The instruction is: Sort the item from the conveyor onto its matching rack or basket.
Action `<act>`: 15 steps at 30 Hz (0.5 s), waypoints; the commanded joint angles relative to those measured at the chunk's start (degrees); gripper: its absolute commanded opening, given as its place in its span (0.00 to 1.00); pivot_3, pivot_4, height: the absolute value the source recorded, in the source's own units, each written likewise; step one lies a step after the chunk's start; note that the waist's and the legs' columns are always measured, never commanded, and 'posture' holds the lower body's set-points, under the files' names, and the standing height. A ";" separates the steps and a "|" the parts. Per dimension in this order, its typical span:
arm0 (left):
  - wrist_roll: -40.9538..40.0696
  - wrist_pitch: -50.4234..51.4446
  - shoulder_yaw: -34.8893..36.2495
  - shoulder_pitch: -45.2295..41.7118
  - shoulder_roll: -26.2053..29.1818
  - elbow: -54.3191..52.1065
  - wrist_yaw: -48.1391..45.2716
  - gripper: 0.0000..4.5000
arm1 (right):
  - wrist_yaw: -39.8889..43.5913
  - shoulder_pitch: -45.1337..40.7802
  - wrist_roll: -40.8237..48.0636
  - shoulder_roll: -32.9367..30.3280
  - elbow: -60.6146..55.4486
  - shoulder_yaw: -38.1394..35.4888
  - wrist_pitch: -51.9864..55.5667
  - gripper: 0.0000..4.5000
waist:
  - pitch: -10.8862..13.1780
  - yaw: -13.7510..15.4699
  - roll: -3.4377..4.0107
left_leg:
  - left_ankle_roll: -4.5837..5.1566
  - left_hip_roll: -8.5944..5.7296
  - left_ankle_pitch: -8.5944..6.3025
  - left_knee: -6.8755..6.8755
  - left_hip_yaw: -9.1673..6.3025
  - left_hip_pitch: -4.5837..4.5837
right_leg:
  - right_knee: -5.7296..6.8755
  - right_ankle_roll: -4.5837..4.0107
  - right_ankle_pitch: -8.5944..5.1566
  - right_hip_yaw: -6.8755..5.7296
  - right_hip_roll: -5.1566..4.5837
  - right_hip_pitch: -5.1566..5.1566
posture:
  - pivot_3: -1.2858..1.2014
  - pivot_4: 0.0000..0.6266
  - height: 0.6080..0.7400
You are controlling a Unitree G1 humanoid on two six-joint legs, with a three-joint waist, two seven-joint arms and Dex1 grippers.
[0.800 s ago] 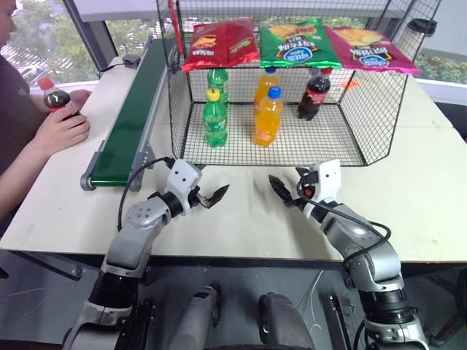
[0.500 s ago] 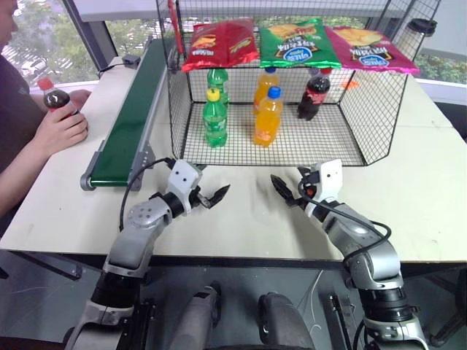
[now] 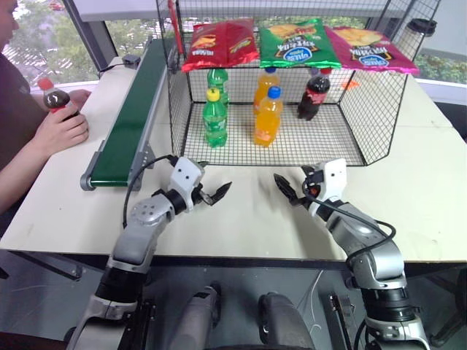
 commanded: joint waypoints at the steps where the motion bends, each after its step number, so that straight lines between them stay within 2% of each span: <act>1: 0.70 -1.64 -0.37 -1.02 -0.06 -0.70 -0.14 1.00 | 0.44 -0.89 -0.21 -0.07 -1.71 -0.95 -0.61 0.99 | 0.00 0.00 0.00 | 0.00 0.00 0.00 0.00 0.00 0.00 | 0.00 0.00 0.00 0.00 0.00 0.00 | 0.52 0.24 0.98; 15: 1.20 -2.30 -0.69 -1.02 -0.60 0.04 -0.05 1.00 | 1.46 -0.85 -0.34 -0.45 -1.81 -1.29 -0.28 0.99 | 0.00 0.00 0.00 | 0.00 0.00 0.00 0.00 0.00 0.00 | 0.00 0.01 0.00 0.00 0.00 0.00 | 0.52 0.24 0.98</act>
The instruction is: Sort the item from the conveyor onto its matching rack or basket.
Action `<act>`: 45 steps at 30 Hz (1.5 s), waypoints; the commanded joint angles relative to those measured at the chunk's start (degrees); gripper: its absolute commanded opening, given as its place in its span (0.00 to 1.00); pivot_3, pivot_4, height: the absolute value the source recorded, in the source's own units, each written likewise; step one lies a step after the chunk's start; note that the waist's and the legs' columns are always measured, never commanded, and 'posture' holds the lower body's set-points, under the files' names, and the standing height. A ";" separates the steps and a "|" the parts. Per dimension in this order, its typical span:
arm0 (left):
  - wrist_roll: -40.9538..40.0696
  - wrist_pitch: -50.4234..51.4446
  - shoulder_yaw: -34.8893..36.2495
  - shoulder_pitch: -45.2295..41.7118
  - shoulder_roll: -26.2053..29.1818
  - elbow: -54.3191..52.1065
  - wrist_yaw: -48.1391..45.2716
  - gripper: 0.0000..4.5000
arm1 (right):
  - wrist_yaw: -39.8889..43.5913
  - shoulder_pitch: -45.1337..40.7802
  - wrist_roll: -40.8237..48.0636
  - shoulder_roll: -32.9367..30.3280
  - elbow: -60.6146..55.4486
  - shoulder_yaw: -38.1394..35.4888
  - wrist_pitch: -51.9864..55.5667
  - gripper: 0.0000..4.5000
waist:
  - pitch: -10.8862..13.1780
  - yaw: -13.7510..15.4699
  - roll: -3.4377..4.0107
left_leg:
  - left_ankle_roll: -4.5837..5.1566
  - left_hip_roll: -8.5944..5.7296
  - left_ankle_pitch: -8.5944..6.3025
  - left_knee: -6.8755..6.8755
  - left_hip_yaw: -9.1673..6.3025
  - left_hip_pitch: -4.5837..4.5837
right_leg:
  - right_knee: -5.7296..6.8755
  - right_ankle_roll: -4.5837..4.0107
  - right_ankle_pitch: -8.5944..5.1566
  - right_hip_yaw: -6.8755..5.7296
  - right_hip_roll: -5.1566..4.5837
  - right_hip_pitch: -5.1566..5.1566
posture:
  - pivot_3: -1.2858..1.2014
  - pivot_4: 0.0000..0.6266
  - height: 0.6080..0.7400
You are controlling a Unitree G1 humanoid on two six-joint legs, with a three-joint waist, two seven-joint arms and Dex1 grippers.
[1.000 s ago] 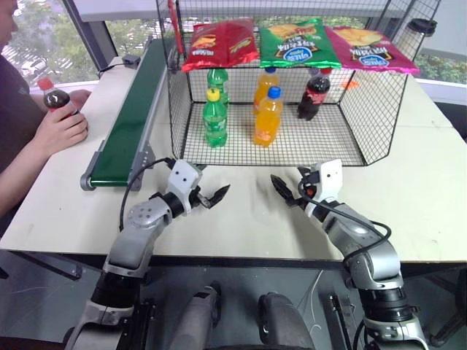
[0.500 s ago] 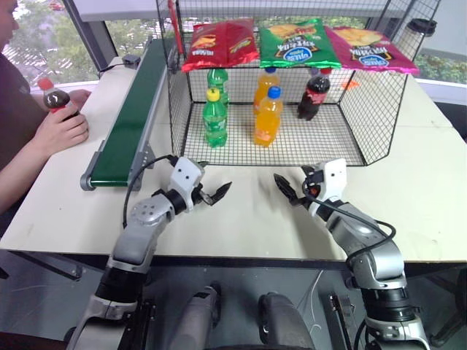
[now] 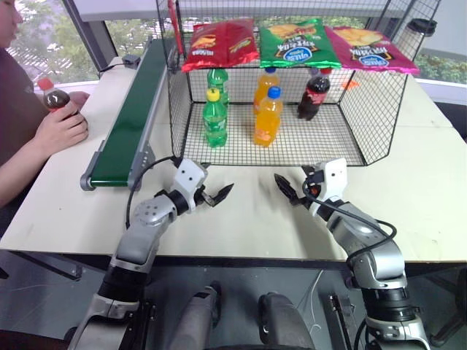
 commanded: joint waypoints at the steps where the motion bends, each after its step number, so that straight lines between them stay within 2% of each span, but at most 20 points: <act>1: 0.29 -1.58 0.13 -0.88 -0.22 -0.65 0.09 1.00 | 0.74 -0.89 0.12 -0.56 -1.75 -1.16 -0.27 0.99 | 0.00 0.01 0.00 | 0.00 0.00 0.00 0.00 0.00 0.00 | 0.00 0.00 0.00 0.00 0.00 0.00 | 0.52 0.24 0.98; 30: 0.36 -1.58 0.60 -1.40 0.05 -0.63 -0.37 1.00 | 6.07 -1.64 2.34 -2.67 -3.10 -2.59 2.13 0.99 | 0.00 0.03 0.00 | 0.00 0.00 0.00 0.01 0.00 0.00 | 0.00 0.00 0.00 0.00 0.00 0.01 | 0.52 0.24 0.98; 36: -0.98 0.53 3.70 -0.66 1.86 -6.84 0.84 1.00 | 8.47 -1.31 4.47 -3.83 -5.44 -2.61 4.14 0.99 | 0.00 -0.06 0.00 | 0.00 0.00 0.00 0.00 -0.01 0.00 | 0.00 0.00 0.00 -0.01 -0.01 0.00 | 0.52 0.24 0.98; 45: -4.73 9.79 8.63 4.24 5.86 -19.05 2.09 1.00 | 13.84 -2.42 9.04 -7.44 -11.18 -1.82 8.28 0.99 | 0.00 0.00 0.00 | -0.01 0.02 -0.01 0.00 -0.03 0.00 | 0.00 -0.15 -0.08 -0.01 -0.01 0.01 | 0.52 0.24 0.98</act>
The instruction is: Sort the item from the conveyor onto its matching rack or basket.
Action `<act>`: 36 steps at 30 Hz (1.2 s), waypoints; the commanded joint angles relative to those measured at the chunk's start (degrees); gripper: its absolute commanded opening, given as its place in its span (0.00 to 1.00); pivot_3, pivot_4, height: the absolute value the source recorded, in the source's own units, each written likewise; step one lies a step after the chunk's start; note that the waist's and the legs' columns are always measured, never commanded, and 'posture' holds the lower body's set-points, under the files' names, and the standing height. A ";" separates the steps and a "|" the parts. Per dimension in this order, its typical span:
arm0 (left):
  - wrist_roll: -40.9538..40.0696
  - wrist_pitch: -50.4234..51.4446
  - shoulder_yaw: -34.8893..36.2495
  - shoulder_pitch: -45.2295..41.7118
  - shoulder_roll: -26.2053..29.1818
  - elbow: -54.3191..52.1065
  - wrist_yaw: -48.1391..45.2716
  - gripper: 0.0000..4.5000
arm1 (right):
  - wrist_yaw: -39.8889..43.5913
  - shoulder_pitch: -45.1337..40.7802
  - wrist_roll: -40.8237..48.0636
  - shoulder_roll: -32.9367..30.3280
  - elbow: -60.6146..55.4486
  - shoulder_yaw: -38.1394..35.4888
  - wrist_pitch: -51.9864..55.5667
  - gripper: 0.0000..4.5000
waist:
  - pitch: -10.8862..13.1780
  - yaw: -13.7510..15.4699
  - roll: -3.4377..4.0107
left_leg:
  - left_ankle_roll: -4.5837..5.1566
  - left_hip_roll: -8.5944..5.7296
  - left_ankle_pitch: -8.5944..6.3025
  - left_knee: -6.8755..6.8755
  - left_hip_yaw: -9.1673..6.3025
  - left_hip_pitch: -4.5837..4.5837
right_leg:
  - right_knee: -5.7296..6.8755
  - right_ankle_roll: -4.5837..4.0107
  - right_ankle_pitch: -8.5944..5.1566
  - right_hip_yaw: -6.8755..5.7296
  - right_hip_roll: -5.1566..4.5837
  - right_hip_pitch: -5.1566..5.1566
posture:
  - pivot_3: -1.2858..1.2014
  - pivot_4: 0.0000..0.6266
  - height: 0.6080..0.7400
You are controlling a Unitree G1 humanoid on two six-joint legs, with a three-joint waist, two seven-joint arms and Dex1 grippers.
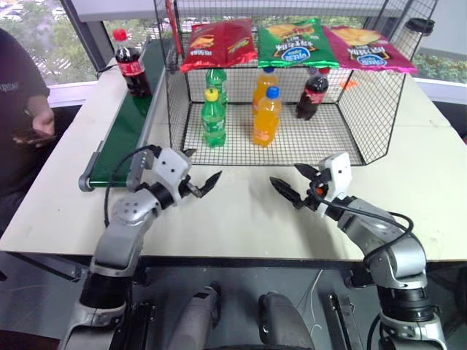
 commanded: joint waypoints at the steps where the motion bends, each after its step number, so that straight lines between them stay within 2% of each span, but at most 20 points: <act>1: -2.41 3.41 2.35 0.96 1.00 -5.39 0.70 1.00 | 2.10 -1.91 2.42 -1.28 -3.65 0.19 0.89 0.99 | 0.00 0.05 0.00 | 0.00 0.00 0.00 0.00 0.00 0.00 | 0.00 -0.01 0.00 0.00 0.00 0.01 | 0.52 0.24 0.98; 10: -4.38 8.24 5.94 3.36 0.19 -10.66 5.74 1.00 | 4.09 -4.14 3.35 -1.33 -3.56 2.07 1.59 0.99 | 0.00 0.05 0.00 | -0.01 0.00 0.00 0.01 -0.01 0.00 | -0.01 -0.01 -0.01 0.00 -0.02 0.01 | 0.52 0.24 0.98; 18: -4.77 13.03 15.05 4.43 -1.72 -11.91 15.57 1.00 | 5.74 -5.72 4.44 -2.00 -4.19 2.68 2.66 0.99 | 0.00 0.06 -0.01 | -0.01 0.00 -0.01 0.01 -0.01 0.00 | -0.01 -0.01 -0.01 -0.02 -0.01 0.01 | 0.52 0.24 0.98; 25: -5.44 15.21 23.00 0.53 -1.65 -7.72 22.37 1.00 | 7.32 -7.07 5.98 -2.85 -4.83 3.11 3.56 0.99 | 0.00 0.23 -0.02 | -0.01 0.00 -0.01 0.02 -0.01 0.00 | -0.01 -0.01 -0.01 -0.04 -0.01 0.02 | 0.52 0.24 0.98; 36: -4.77 12.97 23.56 0.30 -0.35 -2.21 22.30 1.00 | 7.73 -7.78 6.74 -3.55 -5.59 3.25 4.08 0.99 | 0.00 0.20 -0.02 | -0.02 0.00 -0.01 0.02 -0.02 0.00 | -0.02 0.00 0.00 -0.05 -0.01 0.02 | 0.52 0.24 0.98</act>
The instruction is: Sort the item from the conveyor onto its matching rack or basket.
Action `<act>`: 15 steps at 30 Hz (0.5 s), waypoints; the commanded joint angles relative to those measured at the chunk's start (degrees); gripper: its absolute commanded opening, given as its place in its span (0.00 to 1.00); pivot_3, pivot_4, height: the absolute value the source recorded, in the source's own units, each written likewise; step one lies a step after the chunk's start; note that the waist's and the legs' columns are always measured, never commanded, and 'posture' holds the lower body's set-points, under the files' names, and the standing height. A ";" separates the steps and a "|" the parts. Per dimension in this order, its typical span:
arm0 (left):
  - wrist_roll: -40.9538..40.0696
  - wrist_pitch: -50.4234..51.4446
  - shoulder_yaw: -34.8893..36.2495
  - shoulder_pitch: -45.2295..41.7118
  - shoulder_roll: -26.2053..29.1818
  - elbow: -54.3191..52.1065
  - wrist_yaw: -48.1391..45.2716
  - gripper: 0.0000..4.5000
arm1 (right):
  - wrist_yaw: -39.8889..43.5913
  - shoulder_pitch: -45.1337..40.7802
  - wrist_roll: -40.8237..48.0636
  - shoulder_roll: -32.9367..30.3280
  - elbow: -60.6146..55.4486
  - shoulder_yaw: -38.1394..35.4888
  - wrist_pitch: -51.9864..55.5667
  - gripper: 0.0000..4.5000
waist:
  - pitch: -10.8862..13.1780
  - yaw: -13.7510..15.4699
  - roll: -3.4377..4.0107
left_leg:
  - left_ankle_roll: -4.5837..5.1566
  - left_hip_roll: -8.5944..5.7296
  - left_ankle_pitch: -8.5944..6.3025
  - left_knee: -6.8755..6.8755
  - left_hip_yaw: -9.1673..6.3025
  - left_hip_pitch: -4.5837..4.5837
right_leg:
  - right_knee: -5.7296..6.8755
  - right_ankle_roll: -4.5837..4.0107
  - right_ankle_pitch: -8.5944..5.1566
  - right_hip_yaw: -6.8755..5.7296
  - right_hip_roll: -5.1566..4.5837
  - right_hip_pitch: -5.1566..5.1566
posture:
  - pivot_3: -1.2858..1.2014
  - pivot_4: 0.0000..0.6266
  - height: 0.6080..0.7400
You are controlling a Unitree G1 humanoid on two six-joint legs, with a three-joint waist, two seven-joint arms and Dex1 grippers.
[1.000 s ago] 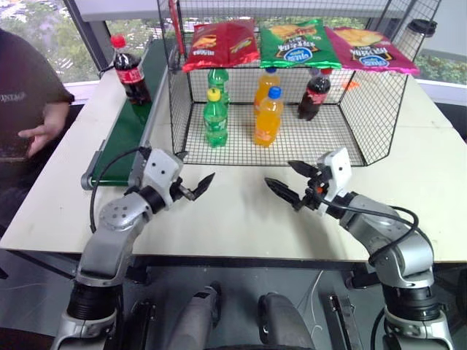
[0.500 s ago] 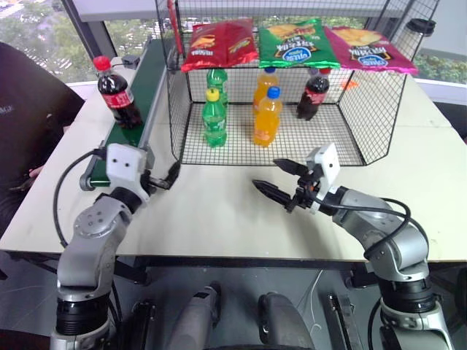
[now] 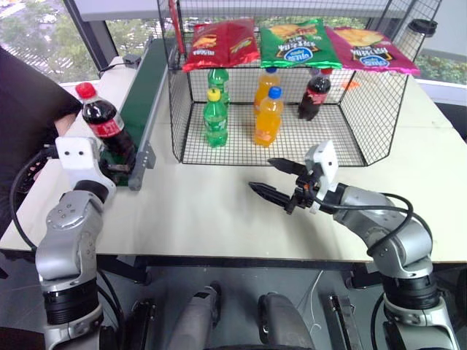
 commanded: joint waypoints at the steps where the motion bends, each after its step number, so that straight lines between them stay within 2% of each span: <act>1: 0.13 -2.36 0.71 -0.73 0.93 0.56 -0.12 1.00 | 0.11 -1.12 1.05 -0.61 -2.92 -0.63 -0.30 0.99 | 0.00 0.03 0.00 | 0.00 0.00 0.00 0.00 0.00 0.00 | 0.00 0.00 0.00 0.00 0.00 0.00 | 0.52 0.24 0.98; 5: 0.61 -4.29 0.12 -0.62 0.92 1.94 -0.36 1.00 | -0.06 -1.10 0.90 -0.83 -2.78 -0.79 -0.26 0.99 | 0.00 0.02 0.00 | 0.00 0.00 0.00 0.00 0.00 0.00 | -0.01 0.00 0.00 0.01 -0.01 -0.01 | 0.52 0.24 0.98; 8: -0.24 -6.23 0.93 0.10 0.56 1.59 -0.80 0.83 | -0.24 -0.91 0.58 -1.13 -2.63 -0.90 -0.33 1.00 | 0.00 0.05 0.00 | 0.00 0.00 0.00 0.00 0.00 0.00 | -0.01 0.00 0.00 0.01 -0.02 -0.01 | 0.52 0.24 0.98; 10: -1.28 -6.55 2.05 -0.02 0.40 1.06 -0.54 0.66 | -0.35 -0.69 0.60 -1.30 -2.73 -0.92 -0.33 1.00 | 0.00 0.07 -0.01 | 0.00 0.00 0.00 0.00 0.00 0.00 | -0.01 0.00 0.00 0.01 -0.02 -0.01 | 0.52 0.24 0.98; 15: -3.81 -7.20 5.24 -2.95 1.76 1.46 -0.02 0.66 | -0.43 -0.56 1.00 -1.47 -3.12 -0.83 -0.23 1.00 | 0.02 -0.02 -0.04 | 0.00 0.00 -0.01 0.00 0.00 -0.02 | -0.01 -0.01 -0.01 0.00 -0.02 -0.03 | 0.52 0.24 0.98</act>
